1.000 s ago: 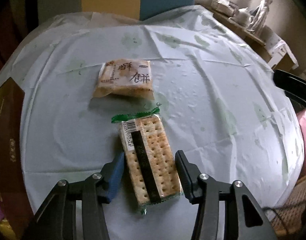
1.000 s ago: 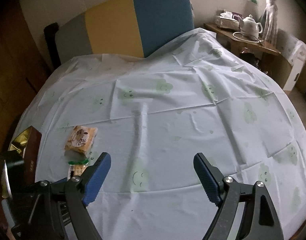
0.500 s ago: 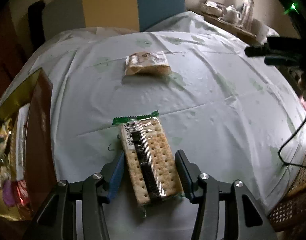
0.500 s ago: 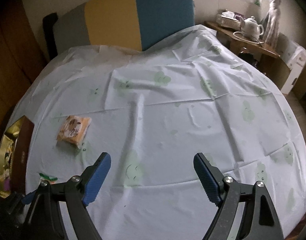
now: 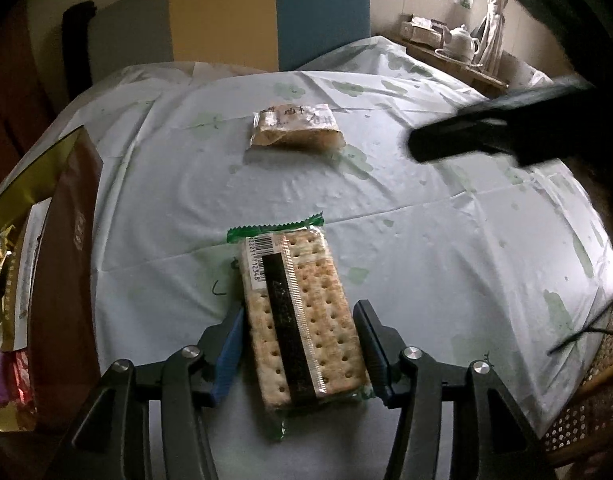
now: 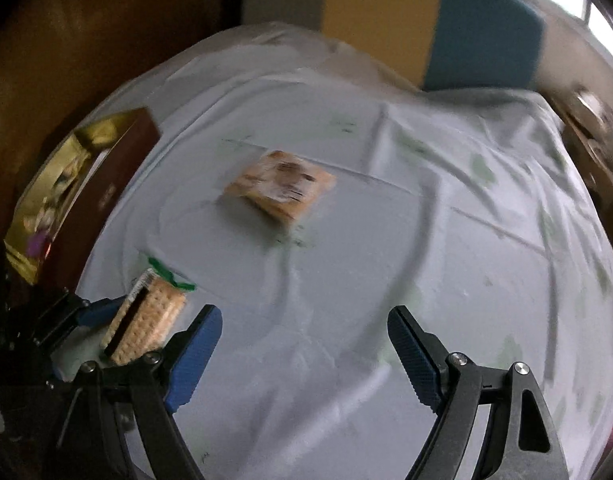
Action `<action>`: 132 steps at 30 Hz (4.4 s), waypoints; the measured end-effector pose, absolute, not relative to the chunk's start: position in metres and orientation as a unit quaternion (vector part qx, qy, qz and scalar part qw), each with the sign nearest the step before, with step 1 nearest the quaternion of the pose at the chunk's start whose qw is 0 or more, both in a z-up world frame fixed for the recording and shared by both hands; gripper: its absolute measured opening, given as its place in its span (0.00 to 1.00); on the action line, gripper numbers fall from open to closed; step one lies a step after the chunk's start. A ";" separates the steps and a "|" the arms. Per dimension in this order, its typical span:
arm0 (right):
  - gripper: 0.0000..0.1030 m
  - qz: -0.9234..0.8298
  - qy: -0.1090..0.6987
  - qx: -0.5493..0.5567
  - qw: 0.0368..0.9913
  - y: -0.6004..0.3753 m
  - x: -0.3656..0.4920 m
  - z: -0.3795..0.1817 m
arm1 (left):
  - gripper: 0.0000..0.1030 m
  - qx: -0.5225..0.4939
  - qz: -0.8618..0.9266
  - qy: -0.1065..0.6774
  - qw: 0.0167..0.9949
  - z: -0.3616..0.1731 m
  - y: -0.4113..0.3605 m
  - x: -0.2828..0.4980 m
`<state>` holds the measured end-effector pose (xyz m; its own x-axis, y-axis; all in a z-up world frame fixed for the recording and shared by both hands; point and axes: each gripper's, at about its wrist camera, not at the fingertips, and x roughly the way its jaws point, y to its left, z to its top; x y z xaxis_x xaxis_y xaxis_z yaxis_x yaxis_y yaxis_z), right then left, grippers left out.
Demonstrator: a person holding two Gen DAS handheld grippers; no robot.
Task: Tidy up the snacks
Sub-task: 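Grasp the cracker pack with the left gripper while the right gripper grasps the pastry bag, then lower the cracker pack into the gold tray and open the left gripper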
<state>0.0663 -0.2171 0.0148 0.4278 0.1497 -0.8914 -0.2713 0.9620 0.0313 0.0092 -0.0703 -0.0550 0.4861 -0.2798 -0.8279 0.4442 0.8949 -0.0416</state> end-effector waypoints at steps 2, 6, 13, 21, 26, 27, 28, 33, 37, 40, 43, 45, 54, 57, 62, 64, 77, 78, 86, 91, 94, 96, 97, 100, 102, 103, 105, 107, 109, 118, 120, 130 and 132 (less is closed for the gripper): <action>0.89 0.142 0.518 -0.082 0.840 -0.203 0.079 0.012 | 0.53 0.085 -0.214 0.461 0.857 -0.054 -0.070 0.010; 0.92 0.176 0.518 -0.171 0.819 -0.170 0.111 0.000 | 0.53 0.080 -0.218 0.458 0.858 -0.054 -0.068 0.009; 0.92 0.179 0.527 -0.213 0.803 -0.146 0.169 -0.019 | 0.53 0.072 -0.219 0.457 0.859 -0.054 -0.067 0.009; 0.56 0.173 0.537 -0.172 0.807 -0.151 0.179 -0.023 | 0.53 0.070 -0.218 0.453 0.862 -0.055 -0.067 0.009; 0.56 0.162 0.530 -0.174 0.814 -0.167 0.135 -0.003 | 0.53 0.070 -0.217 0.451 0.863 -0.055 -0.068 0.007; 0.56 0.161 0.535 -0.172 0.812 -0.171 0.125 -0.002 | 0.53 0.070 -0.217 0.451 0.863 -0.055 -0.068 0.007; 0.56 0.161 0.542 -0.168 0.807 -0.176 0.118 -0.002 | 0.53 0.071 -0.216 0.450 0.863 -0.055 -0.068 0.007; 0.56 0.154 0.569 -0.146 0.794 -0.199 0.069 -0.013 | 0.53 0.076 -0.212 0.450 0.864 -0.055 -0.070 0.007; 0.59 0.158 0.570 -0.130 0.796 -0.207 0.047 -0.018 | 0.53 0.079 -0.209 0.449 0.865 -0.055 -0.071 0.006; 0.75 0.176 0.567 -0.115 0.797 -0.207 0.044 -0.016 | 0.53 0.081 -0.208 0.450 0.865 -0.055 -0.072 0.007; 0.83 0.177 0.552 -0.112 0.807 -0.210 0.047 -0.019 | 0.53 0.081 -0.207 0.450 0.865 -0.056 -0.072 0.008; 0.83 0.173 0.554 -0.106 0.808 -0.213 0.053 -0.023 | 0.53 0.084 -0.204 0.451 0.865 -0.055 -0.073 0.008; 0.58 0.165 0.550 -0.176 0.799 -0.197 0.055 -0.039 | 0.53 0.088 -0.198 0.446 0.868 -0.056 -0.076 0.006; 0.58 0.165 0.549 -0.178 0.800 -0.196 0.055 -0.040 | 0.53 0.092 -0.198 0.446 0.868 -0.057 -0.077 0.006; 0.59 0.167 0.568 -0.138 0.794 -0.208 0.067 -0.047 | 0.53 0.094 -0.199 0.448 0.866 -0.056 -0.077 0.007; 0.59 0.168 0.571 -0.130 0.793 -0.209 0.072 -0.049 | 0.53 0.093 -0.198 0.449 0.866 -0.056 -0.077 0.007; 0.58 0.159 0.557 -0.166 0.798 -0.197 0.062 -0.046 | 0.50 0.087 -0.198 0.452 0.865 -0.055 -0.075 0.009; 0.58 0.159 0.553 -0.173 0.799 -0.196 0.061 -0.046 | 0.49 0.086 -0.198 0.453 0.865 -0.054 -0.074 0.010; 0.58 0.168 0.558 -0.156 0.797 -0.203 0.064 -0.047 | 0.48 0.076 -0.190 0.459 0.865 -0.046 -0.069 0.010; 0.58 0.170 0.550 -0.166 0.800 -0.201 0.061 -0.047 | 0.48 0.076 -0.185 0.442 0.874 -0.030 -0.064 0.005; 0.58 0.171 0.546 -0.171 0.802 -0.201 0.061 -0.048 | 0.48 0.077 -0.182 0.428 0.882 -0.016 -0.062 0.001; 0.58 0.170 0.543 -0.174 0.804 -0.200 0.059 -0.049 | 0.48 0.077 -0.178 0.415 0.889 -0.005 -0.058 -0.002; 0.58 0.170 0.542 -0.174 0.804 -0.201 0.059 -0.049 | 0.48 0.077 -0.176 0.410 0.892 0.001 -0.056 -0.002; 0.58 0.171 0.541 -0.174 0.805 -0.201 0.056 -0.049 | 0.48 0.073 -0.170 0.395 0.900 0.015 -0.048 -0.004; 0.58 0.171 0.539 -0.174 0.806 -0.201 0.056 -0.047 | 0.48 0.072 -0.164 0.389 0.904 0.023 -0.043 -0.005; 0.58 0.171 0.539 -0.174 0.806 -0.202 0.056 -0.045 | 0.48 0.070 -0.161 0.386 0.906 0.026 -0.040 -0.004; 0.58 0.171 0.538 -0.175 0.806 -0.202 0.055 -0.044 | 0.48 0.068 -0.155 0.383 0.908 0.030 -0.035 -0.004; 0.58 0.172 0.537 -0.177 0.807 -0.203 0.057 -0.044 | 0.48 0.062 -0.150 0.383 0.909 0.033 -0.029 -0.005; 0.58 0.172 0.535 -0.179 0.807 -0.202 0.055 -0.043 | 0.48 0.059 -0.143 0.383 0.911 0.035 -0.025 -0.004; 0.58 0.171 0.532 -0.184 0.809 -0.201 0.048 -0.041 | 0.48 0.044 -0.119 0.390 0.912 0.035 0.003 -0.001; 0.58 0.172 0.531 -0.185 0.809 -0.201 0.049 -0.040 | 0.48 0.038 -0.112 0.392 0.912 0.035 0.014 0.000; 0.58 0.173 0.528 -0.196 0.808 -0.200 0.048 -0.039 | 0.48 -0.126 -0.003 0.405 0.905 0.046 0.154 0.013; 0.58 0.173 0.527 -0.199 0.808 -0.200 0.048 -0.039 | 0.48 -0.163 0.040 0.397 0.902 0.050 0.192 0.013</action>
